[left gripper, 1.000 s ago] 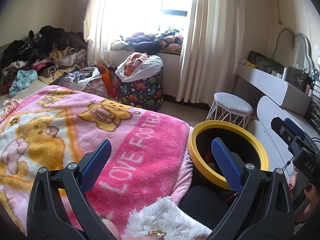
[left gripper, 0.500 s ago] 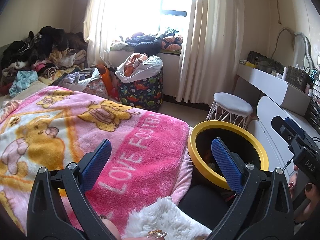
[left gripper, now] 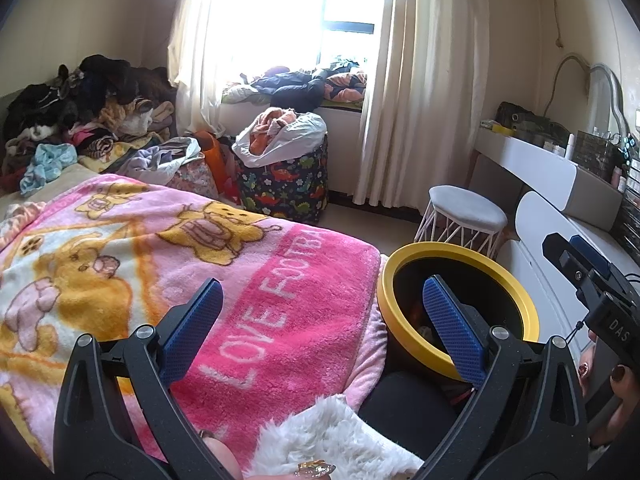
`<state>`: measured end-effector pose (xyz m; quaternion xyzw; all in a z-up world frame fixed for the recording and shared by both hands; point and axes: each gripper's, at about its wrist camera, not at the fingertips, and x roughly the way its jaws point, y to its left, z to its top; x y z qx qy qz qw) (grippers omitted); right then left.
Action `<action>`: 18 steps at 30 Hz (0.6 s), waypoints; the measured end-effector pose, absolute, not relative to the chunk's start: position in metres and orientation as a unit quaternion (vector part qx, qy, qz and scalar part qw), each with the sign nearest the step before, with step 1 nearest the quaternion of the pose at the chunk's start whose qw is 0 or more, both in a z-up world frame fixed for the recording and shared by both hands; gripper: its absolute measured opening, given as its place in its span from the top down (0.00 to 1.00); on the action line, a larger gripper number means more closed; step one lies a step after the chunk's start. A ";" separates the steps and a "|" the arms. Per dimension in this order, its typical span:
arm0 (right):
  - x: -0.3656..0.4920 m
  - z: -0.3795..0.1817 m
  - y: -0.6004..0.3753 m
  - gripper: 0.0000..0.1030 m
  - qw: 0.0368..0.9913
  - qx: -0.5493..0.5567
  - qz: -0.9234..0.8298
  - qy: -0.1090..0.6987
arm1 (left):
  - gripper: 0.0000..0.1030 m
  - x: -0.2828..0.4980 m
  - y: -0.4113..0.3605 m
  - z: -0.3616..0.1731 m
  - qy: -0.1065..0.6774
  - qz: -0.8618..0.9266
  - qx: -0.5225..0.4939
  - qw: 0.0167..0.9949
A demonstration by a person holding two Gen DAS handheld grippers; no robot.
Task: Collect trash
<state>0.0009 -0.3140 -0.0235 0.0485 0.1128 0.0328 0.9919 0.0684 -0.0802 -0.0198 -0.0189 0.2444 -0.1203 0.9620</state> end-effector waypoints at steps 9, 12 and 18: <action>0.004 -0.025 -0.315 0.06 0.990 0.045 0.034 0.129 | 0.11 0.069 -0.080 -0.018 0.245 -0.113 -0.016 0.963; 0.010 -0.023 -0.311 0.06 0.989 0.043 0.036 0.140 | 0.11 0.074 -0.075 -0.016 0.254 -0.083 -0.012 0.964; 0.046 0.004 -0.253 0.06 0.974 0.033 0.144 0.169 | 0.11 0.080 -0.019 -0.014 0.268 -0.028 -0.058 0.961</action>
